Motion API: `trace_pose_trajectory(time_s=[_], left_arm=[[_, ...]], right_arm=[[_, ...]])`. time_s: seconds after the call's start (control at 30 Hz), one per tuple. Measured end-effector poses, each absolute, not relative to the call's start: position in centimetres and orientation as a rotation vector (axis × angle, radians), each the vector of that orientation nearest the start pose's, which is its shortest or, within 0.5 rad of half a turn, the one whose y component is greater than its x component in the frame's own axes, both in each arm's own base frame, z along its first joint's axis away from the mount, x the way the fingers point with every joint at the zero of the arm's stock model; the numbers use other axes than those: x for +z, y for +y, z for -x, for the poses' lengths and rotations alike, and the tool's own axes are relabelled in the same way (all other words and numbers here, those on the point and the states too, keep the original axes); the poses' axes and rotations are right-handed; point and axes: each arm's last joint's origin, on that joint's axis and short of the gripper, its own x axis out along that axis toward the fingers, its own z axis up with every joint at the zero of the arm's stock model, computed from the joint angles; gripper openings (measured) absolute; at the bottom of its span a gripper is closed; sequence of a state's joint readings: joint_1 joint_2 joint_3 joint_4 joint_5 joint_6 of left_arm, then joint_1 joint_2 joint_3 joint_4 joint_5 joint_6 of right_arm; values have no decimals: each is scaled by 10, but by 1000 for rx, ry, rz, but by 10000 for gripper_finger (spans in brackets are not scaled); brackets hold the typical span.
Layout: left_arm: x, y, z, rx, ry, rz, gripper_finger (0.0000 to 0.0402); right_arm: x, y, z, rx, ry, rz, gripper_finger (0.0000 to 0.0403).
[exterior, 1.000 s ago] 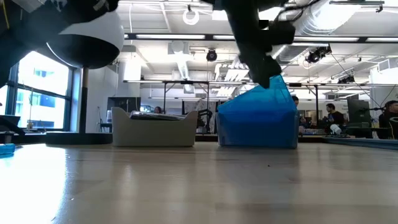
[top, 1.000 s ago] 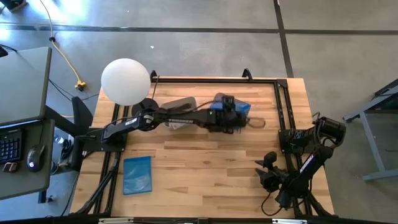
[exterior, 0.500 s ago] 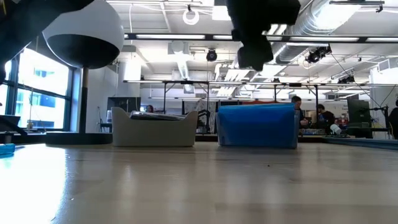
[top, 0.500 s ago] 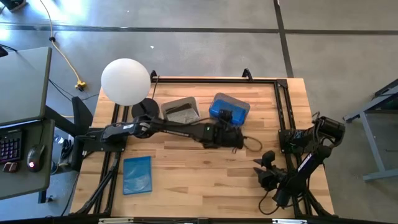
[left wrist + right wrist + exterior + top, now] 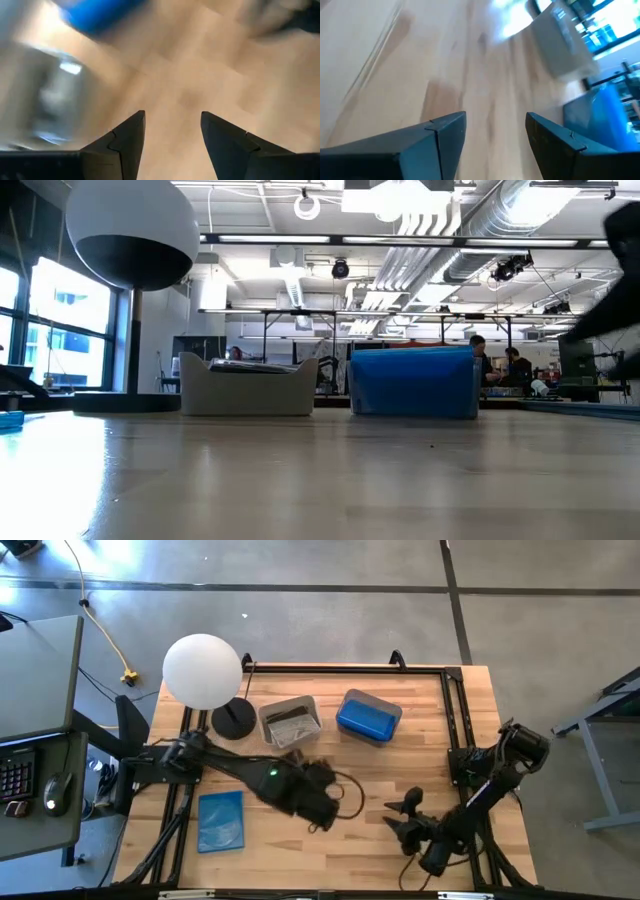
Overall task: Pick & place jewel cases by type
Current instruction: Put the blue CD case into the black bin
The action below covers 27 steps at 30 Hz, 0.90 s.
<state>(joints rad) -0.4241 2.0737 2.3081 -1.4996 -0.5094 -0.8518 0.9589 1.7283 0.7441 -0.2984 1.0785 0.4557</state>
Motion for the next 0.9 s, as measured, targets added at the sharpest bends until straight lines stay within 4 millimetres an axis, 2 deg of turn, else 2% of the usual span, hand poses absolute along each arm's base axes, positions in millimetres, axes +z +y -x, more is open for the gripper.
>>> trace_pose_trajectory(time_s=[0.03, 0.1, 0.2, 0.27, 0.33, 0.5, 0.6, 0.77, 0.9], left_arm=[[362, -158, -366, 478, 1029, 243, 188], [355, -168, -356, 491, 1139, 289, 188], [335, -185, -350, 464, 1238, 331, 188], [318, -196, -341, 523, 1289, 365, 188], [296, -202, -329, 653, 1334, 412, 188], [220, -214, -289, 1065, 1471, 496, 188], [188, -218, -265, 1257, 1519, 554, 188], [172, -225, -236, 1431, 1525, 506, 171], [156, -237, -225, 1378, 1485, 566, 150]], right_arm=[[117, 206, -183, -262, 581, 649, 201], [121, 204, -197, -284, 545, 632, 201], [124, 202, -214, -227, 558, 569, 201], [124, 200, -221, -153, 598, 525, 201], [123, 196, -226, -105, 637, 487, 201], [120, 188, -232, -72, 688, 430, 201], [119, 185, -233, -71, 697, 448, 201], [116, 176, -236, -104, 681, 495, 201], [112, 168, -237, -120, 691, 498, 201]])
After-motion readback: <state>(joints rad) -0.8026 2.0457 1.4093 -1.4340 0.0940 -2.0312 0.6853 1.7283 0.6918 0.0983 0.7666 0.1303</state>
